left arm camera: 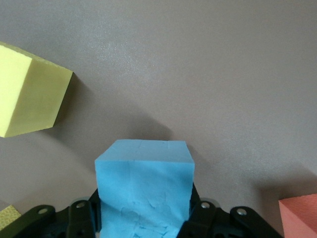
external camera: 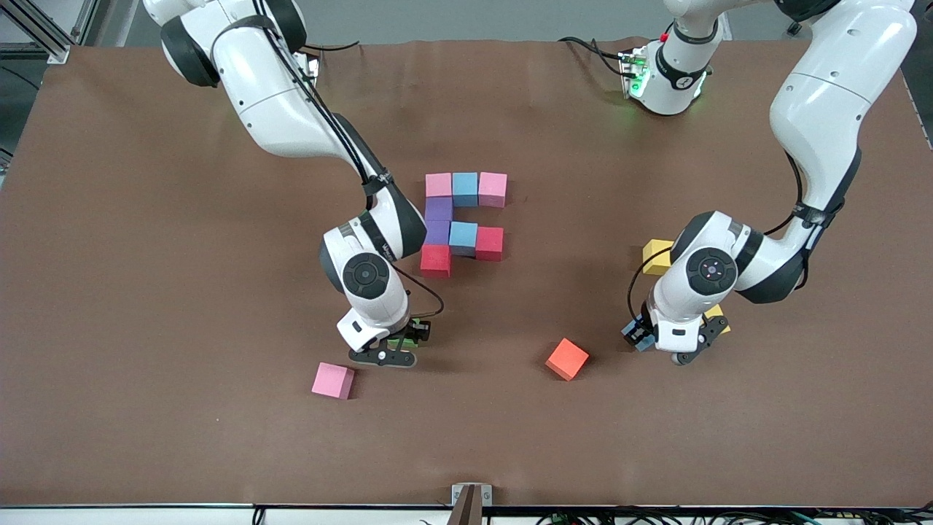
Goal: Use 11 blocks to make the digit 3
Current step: 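Grasp the green cube with the right gripper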
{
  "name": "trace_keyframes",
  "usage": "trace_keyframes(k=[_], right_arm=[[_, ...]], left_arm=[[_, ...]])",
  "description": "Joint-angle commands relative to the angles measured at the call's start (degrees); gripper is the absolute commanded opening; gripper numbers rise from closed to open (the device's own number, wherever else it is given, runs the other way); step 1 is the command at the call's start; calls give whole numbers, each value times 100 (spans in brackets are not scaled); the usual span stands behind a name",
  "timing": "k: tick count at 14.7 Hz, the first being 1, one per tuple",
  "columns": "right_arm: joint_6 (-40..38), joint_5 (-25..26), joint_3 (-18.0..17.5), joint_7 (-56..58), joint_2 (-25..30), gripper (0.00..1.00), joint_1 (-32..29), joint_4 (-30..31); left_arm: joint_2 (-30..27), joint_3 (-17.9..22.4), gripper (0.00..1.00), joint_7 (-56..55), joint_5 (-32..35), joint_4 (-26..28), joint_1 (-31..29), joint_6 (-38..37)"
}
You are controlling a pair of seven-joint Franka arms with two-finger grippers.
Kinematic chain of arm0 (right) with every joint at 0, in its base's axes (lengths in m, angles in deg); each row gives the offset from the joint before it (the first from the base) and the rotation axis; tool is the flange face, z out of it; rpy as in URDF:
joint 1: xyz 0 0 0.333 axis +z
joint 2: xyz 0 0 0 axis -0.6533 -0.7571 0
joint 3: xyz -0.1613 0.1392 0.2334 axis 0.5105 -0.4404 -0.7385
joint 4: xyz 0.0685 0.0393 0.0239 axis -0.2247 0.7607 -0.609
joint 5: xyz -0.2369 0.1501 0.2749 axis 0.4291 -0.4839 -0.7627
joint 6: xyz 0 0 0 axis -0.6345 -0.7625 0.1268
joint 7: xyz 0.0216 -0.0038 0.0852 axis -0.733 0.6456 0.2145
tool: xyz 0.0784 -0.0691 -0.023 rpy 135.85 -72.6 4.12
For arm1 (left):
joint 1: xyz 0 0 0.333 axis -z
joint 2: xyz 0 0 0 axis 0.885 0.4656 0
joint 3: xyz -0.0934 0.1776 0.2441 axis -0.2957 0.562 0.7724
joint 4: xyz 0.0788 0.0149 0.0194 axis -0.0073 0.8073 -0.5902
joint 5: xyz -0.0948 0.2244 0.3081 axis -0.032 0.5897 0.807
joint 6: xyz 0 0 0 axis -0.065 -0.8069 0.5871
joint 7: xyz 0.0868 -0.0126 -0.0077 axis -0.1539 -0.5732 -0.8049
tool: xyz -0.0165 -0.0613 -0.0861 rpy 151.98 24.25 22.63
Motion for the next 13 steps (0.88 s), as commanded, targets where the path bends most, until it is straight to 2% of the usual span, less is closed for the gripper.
trace_keyframes(k=[1, 7, 13], right_arm=[[-76, -23, -109, -176, 68, 27, -6, 115], [-76, -120, -215, -502, 226, 25, 266, 344], [-15, -120, -224, -467, 867, 25, 372, 1275]], left_arm=[[60, -9, 46, -24, 19, -127, 42, -107], [69, -9, 46, -6, 27, -127, 42, -107], [77, -9, 46, 3, 27, -136, 42, -107]])
